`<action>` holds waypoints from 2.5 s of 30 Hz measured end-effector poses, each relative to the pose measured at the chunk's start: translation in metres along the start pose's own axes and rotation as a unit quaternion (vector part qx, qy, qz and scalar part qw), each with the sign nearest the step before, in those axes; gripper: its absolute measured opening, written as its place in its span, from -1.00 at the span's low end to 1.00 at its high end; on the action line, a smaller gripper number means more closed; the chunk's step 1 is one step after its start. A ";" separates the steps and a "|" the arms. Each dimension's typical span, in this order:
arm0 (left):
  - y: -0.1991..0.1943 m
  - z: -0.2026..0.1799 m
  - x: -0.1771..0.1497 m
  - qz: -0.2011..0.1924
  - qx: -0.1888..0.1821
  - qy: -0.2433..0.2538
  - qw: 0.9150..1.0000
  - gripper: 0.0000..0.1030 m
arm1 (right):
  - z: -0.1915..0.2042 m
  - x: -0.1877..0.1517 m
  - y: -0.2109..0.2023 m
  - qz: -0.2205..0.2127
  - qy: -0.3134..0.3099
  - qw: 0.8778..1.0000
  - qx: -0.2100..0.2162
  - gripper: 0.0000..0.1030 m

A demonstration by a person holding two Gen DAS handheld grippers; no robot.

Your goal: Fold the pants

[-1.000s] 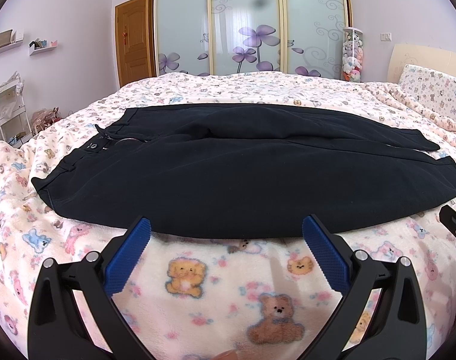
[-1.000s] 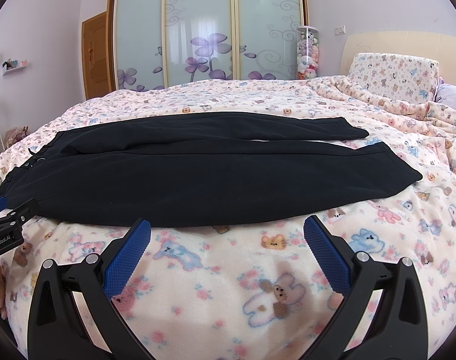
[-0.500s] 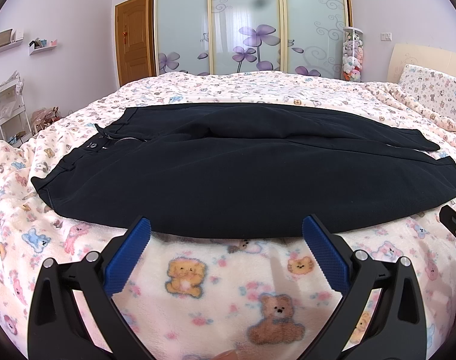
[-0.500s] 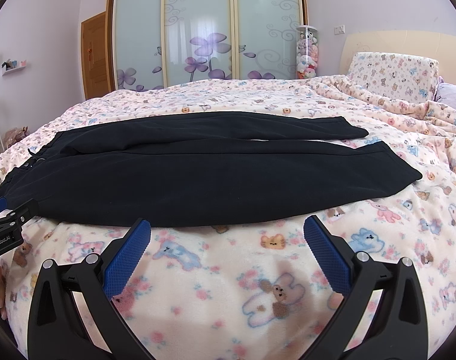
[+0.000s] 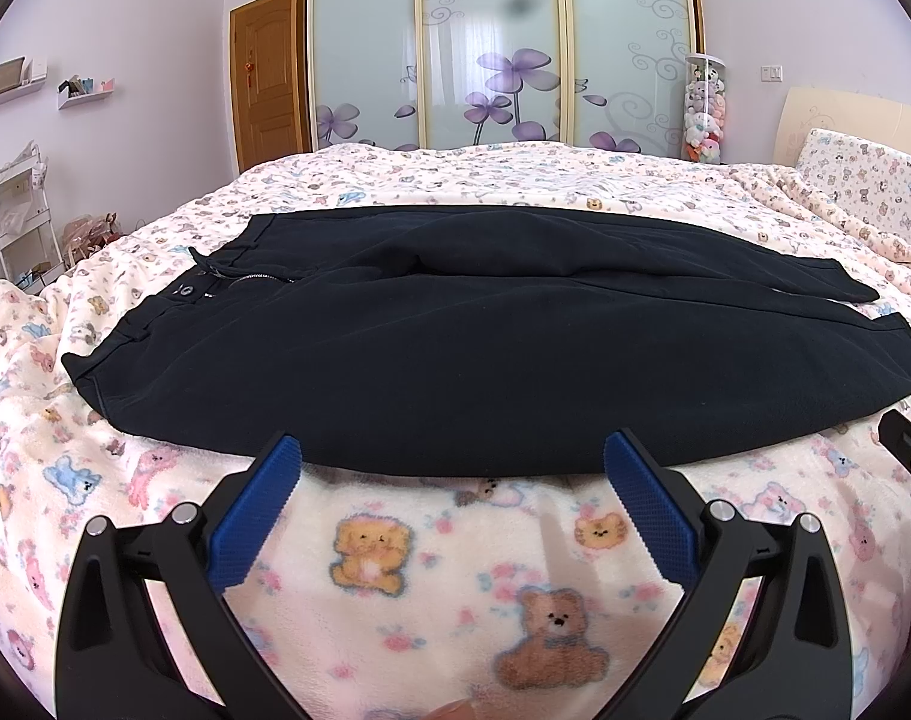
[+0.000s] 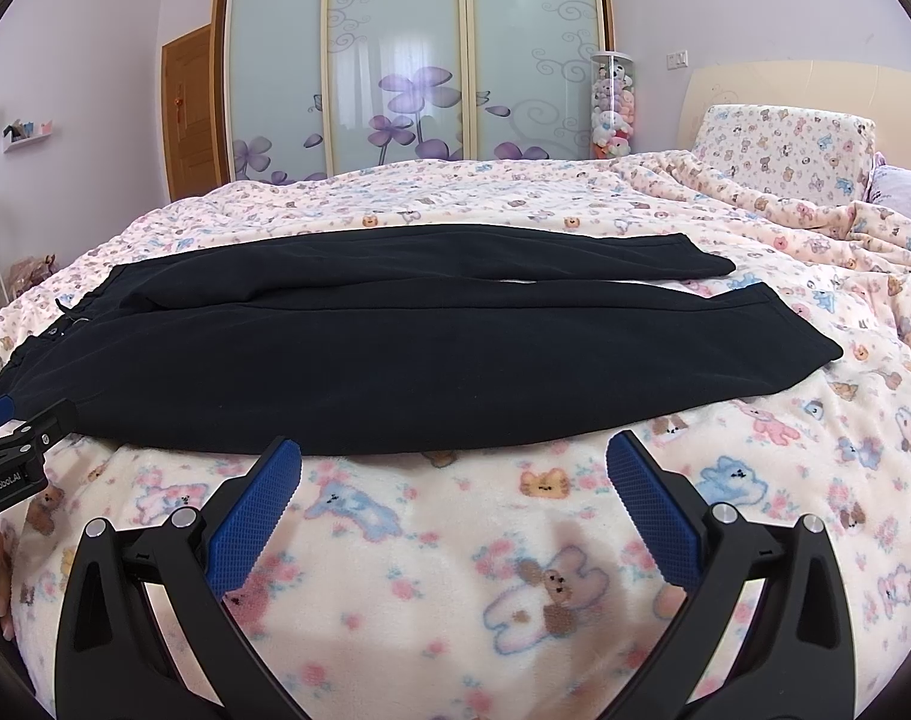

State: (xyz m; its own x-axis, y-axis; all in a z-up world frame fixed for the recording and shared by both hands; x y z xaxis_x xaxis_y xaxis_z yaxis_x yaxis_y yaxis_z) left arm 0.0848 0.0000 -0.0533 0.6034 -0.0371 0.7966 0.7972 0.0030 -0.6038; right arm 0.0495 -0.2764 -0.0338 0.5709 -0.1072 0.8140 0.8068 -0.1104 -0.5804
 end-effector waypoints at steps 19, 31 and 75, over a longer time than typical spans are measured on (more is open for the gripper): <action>-0.021 -0.005 0.063 -0.068 -0.009 -0.034 0.997 0.97 | -0.110 0.128 0.047 0.038 0.167 0.984 0.044 0.97; -0.029 -0.025 0.060 -0.143 0.024 0.027 0.989 0.97 | -0.204 0.204 0.220 0.123 0.268 0.953 -0.073 0.12; 0.044 -0.007 0.036 0.012 -0.136 -0.074 0.988 0.97 | -0.271 0.206 0.188 -0.038 0.234 0.966 0.100 -0.62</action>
State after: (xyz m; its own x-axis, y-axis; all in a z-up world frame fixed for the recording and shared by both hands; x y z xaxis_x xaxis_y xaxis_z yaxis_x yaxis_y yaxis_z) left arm 0.1412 -0.0081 -0.0511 0.6344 0.1068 0.7656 0.7600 -0.2668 -0.5926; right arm 0.2775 -0.5873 0.0186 0.4156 -0.5470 0.7267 0.8835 0.0532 -0.4653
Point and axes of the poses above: each gripper's, at about its wrist camera, not at the fingertips, and y roughly the way its jaws point, z to its left, x to its top, the point moved 10 cm from there along y, roughly the way its jaws point, and after that the axes turned 5 degrees about z, right-handed, at the moved point
